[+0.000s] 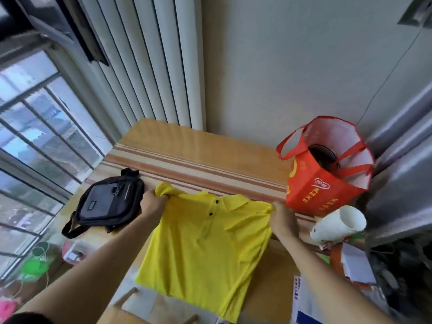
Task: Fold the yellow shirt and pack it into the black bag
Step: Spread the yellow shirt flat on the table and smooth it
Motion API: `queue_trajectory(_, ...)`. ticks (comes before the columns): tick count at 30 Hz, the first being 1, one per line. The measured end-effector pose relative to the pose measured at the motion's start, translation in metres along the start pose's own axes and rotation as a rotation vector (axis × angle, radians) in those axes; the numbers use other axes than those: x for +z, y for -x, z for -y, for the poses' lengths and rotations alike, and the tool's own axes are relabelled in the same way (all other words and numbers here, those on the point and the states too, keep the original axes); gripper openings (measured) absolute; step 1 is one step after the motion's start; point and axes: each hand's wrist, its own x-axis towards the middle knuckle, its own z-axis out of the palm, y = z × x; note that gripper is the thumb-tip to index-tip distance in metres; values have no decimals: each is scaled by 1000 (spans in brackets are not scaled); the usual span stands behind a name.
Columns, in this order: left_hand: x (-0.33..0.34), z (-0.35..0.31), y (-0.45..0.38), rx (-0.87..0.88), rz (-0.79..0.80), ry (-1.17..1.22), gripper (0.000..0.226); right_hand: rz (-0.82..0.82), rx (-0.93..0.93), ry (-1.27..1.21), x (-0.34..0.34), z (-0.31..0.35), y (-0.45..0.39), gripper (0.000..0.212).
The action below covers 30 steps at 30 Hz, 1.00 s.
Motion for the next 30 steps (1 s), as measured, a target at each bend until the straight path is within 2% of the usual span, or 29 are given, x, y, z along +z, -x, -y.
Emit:
queue_trajectory(2,7,-28,-22,105,-17,40,20,-112,-40,-88,-4,15,-38,34)
queue_trajectory(4,17,-54,-46,232,17,67,34,-232,-40,-212,-11,32,-72,26)
queue_trajectory(5,22,-63,-58,248,58,61,55,-260,-28,-259,-12,39,-87,28)
queue_trajectory(7,34,-68,-76,201,144,-17,105,-238,42,-269,-11,51,-109,46)
queue_trajectory(8,41,-65,-80,196,177,-100,118,-221,78,-245,-9,56,-113,50)
queue_trajectory(9,48,-57,-84,213,200,-198,121,-209,82,-225,-3,58,-116,47)
queue_trajectory(11,59,-42,-84,232,263,-410,106,-153,15,-204,17,59,-112,34)
queue_trajectory(14,70,-19,-87,244,411,-669,69,86,-77,-150,54,55,-105,25)
queue_trajectory(17,76,-7,-98,264,550,-762,62,341,-93,-114,83,50,-101,26)
queue_trajectory(19,81,-3,-111,287,609,-828,62,406,-76,-100,93,47,-105,25)
queue_trajectory(23,95,-10,-148,292,661,-1035,52,310,-3,-136,96,49,-139,14)
queue_trajectory(25,105,-26,-173,366,548,-1044,43,231,37,-95,93,50,-167,17)
queue_trajectory(27,120,-45,-200,515,418,-1009,43,124,72,-81,91,49,-195,13)
queue_trajectory(30,149,-65,-241,726,316,-924,56,-14,148,-52,96,46,-228,35)
